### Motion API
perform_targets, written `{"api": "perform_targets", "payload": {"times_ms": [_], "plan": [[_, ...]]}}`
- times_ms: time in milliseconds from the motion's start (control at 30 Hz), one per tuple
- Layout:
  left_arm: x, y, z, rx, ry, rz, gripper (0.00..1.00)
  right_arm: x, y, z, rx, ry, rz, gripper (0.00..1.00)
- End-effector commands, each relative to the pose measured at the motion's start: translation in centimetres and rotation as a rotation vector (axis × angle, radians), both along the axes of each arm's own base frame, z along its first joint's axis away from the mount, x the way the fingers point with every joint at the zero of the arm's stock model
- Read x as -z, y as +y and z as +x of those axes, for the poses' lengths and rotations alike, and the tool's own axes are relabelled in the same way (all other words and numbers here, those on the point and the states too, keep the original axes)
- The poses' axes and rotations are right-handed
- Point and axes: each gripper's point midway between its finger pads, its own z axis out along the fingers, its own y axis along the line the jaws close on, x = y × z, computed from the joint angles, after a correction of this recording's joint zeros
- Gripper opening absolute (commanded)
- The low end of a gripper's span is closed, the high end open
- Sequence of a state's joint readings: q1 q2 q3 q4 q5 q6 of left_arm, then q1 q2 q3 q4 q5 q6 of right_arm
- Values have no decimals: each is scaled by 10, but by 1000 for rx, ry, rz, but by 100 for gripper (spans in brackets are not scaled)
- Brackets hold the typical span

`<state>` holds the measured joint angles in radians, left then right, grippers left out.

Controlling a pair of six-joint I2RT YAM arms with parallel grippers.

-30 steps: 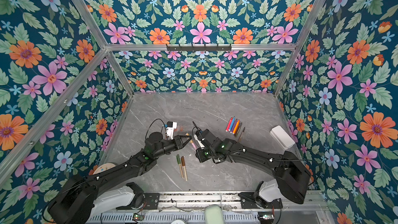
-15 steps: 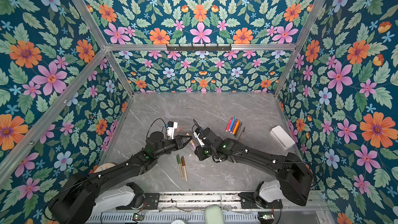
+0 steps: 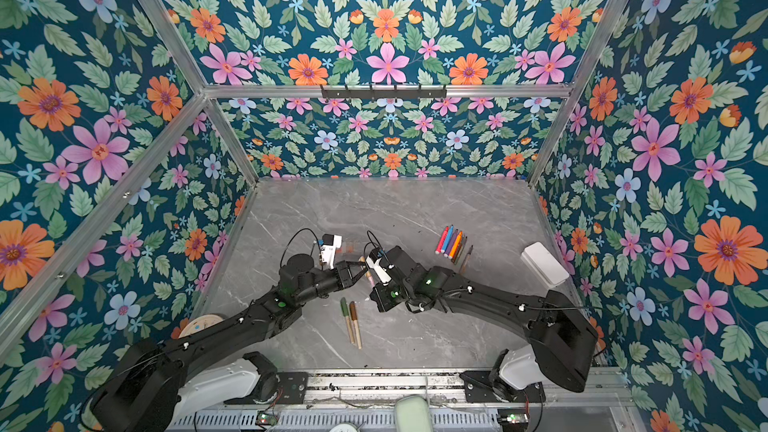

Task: Open the pen caps
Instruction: 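Pull the tan cap away with the left gripper while the right holds the pen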

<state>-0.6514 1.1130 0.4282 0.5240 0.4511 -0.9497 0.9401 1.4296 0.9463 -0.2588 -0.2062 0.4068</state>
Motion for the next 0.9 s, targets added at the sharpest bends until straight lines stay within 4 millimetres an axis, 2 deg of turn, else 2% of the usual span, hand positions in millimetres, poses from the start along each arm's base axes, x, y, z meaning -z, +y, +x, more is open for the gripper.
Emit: {"api": "perform_targets", "payload": {"times_ms": [0, 233, 533, 867], "plan": [[0, 1, 1, -1, -26, 24, 0, -5, -3, 6, 40, -22, 7, 0], [-5, 3, 11, -27, -67, 70, 0, 0, -10, 0, 42, -10, 3, 0], [-27, 8, 34, -70, -146, 138, 0, 7, -15, -7, 47, 12, 9, 0], [-48, 22, 57, -127, -165, 53, 0, 10, -17, -12, 39, 14, 19, 0]]}}
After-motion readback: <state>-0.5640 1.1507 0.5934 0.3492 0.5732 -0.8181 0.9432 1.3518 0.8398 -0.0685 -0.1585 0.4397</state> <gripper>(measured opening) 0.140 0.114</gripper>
